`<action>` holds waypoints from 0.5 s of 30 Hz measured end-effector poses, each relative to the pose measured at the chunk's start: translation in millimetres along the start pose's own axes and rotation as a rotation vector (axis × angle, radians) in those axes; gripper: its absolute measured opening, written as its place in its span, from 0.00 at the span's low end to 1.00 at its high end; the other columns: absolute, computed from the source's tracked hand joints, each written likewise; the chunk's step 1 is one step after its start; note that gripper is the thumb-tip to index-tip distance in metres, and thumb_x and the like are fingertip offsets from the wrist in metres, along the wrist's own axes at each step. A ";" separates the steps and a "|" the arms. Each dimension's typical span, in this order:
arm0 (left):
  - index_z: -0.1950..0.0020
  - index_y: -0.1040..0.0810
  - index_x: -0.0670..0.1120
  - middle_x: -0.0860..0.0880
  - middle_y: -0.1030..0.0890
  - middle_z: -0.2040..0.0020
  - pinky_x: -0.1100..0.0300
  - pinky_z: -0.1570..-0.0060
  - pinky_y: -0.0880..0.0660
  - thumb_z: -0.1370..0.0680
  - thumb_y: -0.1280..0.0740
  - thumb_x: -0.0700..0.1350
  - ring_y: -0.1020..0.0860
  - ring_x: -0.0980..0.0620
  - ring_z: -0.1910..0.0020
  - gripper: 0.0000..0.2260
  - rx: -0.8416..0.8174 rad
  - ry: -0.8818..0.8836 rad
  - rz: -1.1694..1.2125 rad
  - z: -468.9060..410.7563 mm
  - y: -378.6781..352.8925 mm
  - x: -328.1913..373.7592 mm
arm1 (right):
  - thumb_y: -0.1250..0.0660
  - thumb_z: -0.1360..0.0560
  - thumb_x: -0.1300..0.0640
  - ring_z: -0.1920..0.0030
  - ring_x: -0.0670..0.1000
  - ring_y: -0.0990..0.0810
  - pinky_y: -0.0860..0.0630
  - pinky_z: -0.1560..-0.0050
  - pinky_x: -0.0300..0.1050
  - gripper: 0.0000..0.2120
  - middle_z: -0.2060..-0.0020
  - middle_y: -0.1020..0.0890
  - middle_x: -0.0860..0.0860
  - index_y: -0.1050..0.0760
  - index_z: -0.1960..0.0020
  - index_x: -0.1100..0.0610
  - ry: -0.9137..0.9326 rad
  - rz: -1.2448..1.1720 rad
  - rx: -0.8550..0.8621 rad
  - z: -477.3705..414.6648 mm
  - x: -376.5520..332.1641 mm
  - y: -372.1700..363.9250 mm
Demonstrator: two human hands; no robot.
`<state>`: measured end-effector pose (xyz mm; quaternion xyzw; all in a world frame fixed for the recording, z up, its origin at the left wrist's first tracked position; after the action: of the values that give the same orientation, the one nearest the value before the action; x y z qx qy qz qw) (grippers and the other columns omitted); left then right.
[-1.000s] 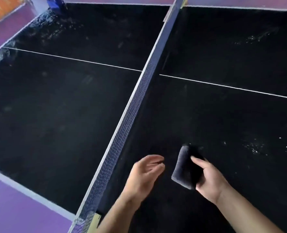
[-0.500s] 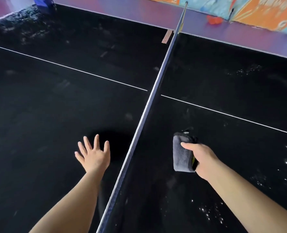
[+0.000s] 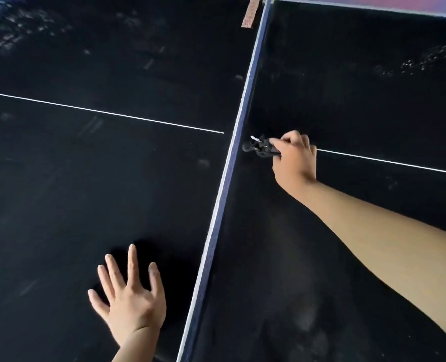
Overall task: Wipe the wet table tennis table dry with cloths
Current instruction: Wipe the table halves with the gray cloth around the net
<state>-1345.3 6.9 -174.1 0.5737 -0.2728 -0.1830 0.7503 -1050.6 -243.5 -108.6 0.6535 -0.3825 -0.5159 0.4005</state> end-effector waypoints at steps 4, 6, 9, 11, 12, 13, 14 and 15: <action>0.20 0.48 0.65 0.50 0.52 0.17 0.45 0.23 0.62 0.18 0.46 0.62 0.59 0.54 0.19 0.26 0.045 -0.011 0.002 -1.8 -6.9 -3.6 | 0.36 0.25 0.62 0.38 0.57 0.32 0.36 0.37 0.52 0.17 0.40 0.28 0.52 0.22 0.38 0.50 -0.070 0.135 -0.089 -48.4 -6.7 -42.7; 0.20 0.47 0.65 0.50 0.52 0.17 0.45 0.23 0.62 0.18 0.46 0.62 0.59 0.53 0.19 0.26 0.049 -0.018 -0.002 -1.8 -8.4 -5.2 | 0.36 0.25 0.61 0.37 0.57 0.32 0.37 0.35 0.51 0.19 0.38 0.28 0.51 0.23 0.36 0.48 -0.173 0.083 -0.136 -43.2 -14.3 -56.6; 0.20 0.47 0.64 0.49 0.52 0.17 0.44 0.23 0.62 0.18 0.47 0.62 0.59 0.52 0.19 0.26 0.049 -0.025 -0.007 -1.4 -8.3 -4.2 | 0.35 0.25 0.62 0.39 0.56 0.29 0.36 0.38 0.47 0.21 0.39 0.25 0.50 0.22 0.35 0.47 -0.071 -0.071 -0.203 -9.0 -36.7 -63.0; 0.19 0.46 0.63 0.48 0.52 0.17 0.43 0.22 0.61 0.18 0.47 0.62 0.59 0.51 0.19 0.26 0.044 -0.021 0.005 0.1 -6.0 -3.1 | 0.33 0.26 0.64 0.43 0.54 0.28 0.37 0.44 0.44 0.19 0.42 0.23 0.49 0.20 0.37 0.50 0.015 -0.158 -0.248 30.6 -51.8 -62.9; 0.19 0.47 0.63 0.48 0.52 0.17 0.43 0.22 0.61 0.18 0.48 0.62 0.59 0.51 0.19 0.26 0.041 -0.018 0.005 0.0 -4.8 -2.4 | 0.33 0.26 0.64 0.46 0.52 0.28 0.38 0.46 0.43 0.18 0.44 0.23 0.48 0.19 0.39 0.52 0.042 -0.185 -0.262 52.0 -59.0 -62.6; 0.19 0.47 0.63 0.48 0.52 0.17 0.42 0.22 0.61 0.18 0.49 0.62 0.59 0.51 0.19 0.26 0.036 -0.019 -0.001 -0.4 -4.2 -1.7 | 0.32 0.27 0.64 0.48 0.50 0.29 0.39 0.47 0.42 0.15 0.46 0.23 0.47 0.18 0.42 0.54 0.063 -0.199 -0.280 73.2 -65.2 -61.4; 0.19 0.47 0.63 0.48 0.53 0.17 0.42 0.22 0.61 0.18 0.50 0.63 0.59 0.51 0.19 0.26 0.031 -0.022 -0.007 -0.7 -3.5 -1.6 | 0.32 0.27 0.64 0.49 0.50 0.29 0.40 0.47 0.42 0.12 0.47 0.23 0.47 0.17 0.45 0.56 0.087 -0.202 -0.305 93.6 -70.5 -60.1; 0.19 0.48 0.63 0.48 0.53 0.17 0.42 0.22 0.61 0.18 0.51 0.63 0.59 0.51 0.19 0.26 0.027 -0.026 -0.010 -1.0 -2.7 -1.7 | 0.31 0.27 0.64 0.48 0.52 0.29 0.41 0.47 0.42 0.09 0.47 0.23 0.48 0.18 0.48 0.57 0.110 -0.194 -0.334 112.9 -75.2 -58.8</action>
<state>-1345.9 8.0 -177.2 0.5828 -0.2824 -0.1904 0.7378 -1169.3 -166.6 -151.5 0.6391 -0.2042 -0.5719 0.4720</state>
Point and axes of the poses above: each hand's wrist, its own z-axis away from the middle knuckle, its own y-axis out of the back of the hand, x = y × z, the point moved 1 cm from there along -z, towards the middle knuckle
